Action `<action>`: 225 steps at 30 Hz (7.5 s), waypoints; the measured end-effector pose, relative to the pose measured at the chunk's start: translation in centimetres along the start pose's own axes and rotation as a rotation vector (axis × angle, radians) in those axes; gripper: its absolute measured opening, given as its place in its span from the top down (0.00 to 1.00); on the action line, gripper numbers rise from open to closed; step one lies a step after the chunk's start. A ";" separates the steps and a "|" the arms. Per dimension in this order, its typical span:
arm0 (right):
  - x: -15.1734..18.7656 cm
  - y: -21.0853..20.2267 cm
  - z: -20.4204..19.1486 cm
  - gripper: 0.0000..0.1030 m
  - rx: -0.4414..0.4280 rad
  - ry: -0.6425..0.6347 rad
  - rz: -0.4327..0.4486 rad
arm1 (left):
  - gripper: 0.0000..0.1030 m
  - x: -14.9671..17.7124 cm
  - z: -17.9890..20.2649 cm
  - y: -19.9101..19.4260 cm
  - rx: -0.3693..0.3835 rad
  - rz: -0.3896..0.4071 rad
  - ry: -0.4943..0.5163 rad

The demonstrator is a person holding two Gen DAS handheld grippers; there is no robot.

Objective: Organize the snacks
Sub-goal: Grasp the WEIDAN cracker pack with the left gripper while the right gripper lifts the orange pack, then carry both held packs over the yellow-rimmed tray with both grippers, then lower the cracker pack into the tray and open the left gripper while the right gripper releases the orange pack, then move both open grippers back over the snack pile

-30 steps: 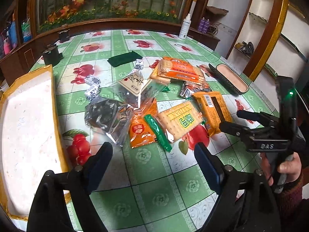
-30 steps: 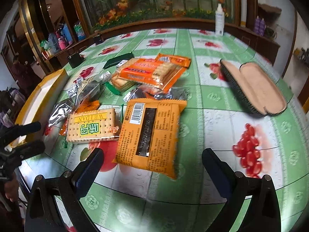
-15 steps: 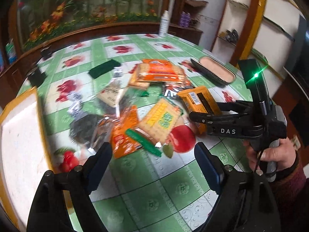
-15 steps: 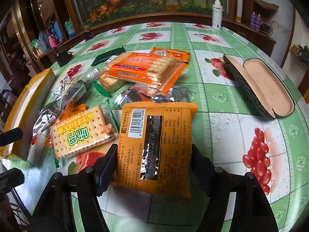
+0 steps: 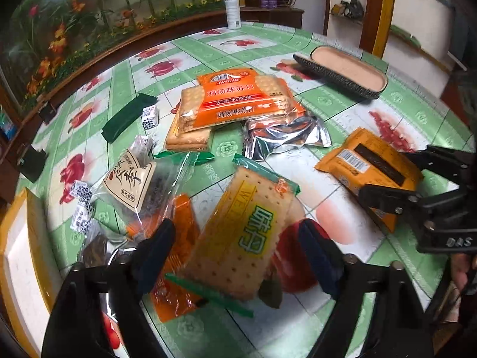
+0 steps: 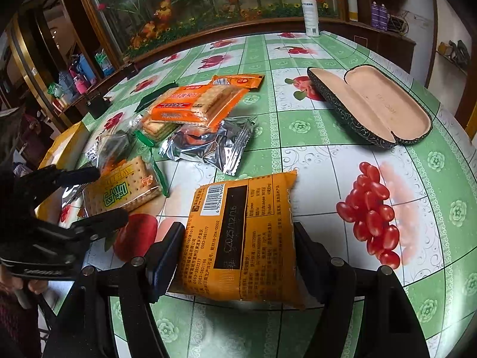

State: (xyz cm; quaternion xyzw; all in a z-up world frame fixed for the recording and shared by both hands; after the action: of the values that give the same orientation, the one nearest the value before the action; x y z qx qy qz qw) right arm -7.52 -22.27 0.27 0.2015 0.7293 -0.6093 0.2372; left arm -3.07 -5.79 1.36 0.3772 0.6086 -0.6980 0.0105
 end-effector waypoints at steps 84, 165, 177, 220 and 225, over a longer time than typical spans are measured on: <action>-13.0 11.4 -40.9 0.28 -0.324 -0.426 -0.156 | 0.55 15.5 -27.4 -11.3 -0.289 0.119 -0.757; -4.3 2.2 1.1 0.21 0.129 0.092 -0.024 | 0.23 5.1 -6.5 -11.4 -0.125 0.221 -0.327; -4.8 4.9 -1.5 0.02 0.194 0.020 0.031 | 0.23 5.4 -7.1 -10.2 -0.122 0.197 -0.345; -4.0 5.1 -2.9 0.01 0.235 -0.038 0.013 | 0.23 5.4 -6.8 -5.6 0.011 0.101 -0.382; -4.0 5.1 -2.9 0.01 0.235 -0.038 0.013 | 0.23 5.5 -6.1 -4.9 0.057 0.089 -0.342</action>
State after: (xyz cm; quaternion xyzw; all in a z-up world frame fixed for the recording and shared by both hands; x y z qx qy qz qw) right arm -1.64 -18.52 -1.01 0.2210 0.6469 -0.6928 0.2297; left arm -6.20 3.16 2.68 0.2798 0.5607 -0.7677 0.1342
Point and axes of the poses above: each gripper's, at about its wrist camera, not at the fingertips, and y roughly the way its jaws point, z to its right, x to its underside, the point moved 2 cm from there along y, roughly the way its jaws point, and after that the axes turned 4 degrees about x, right-handed, at the moved point
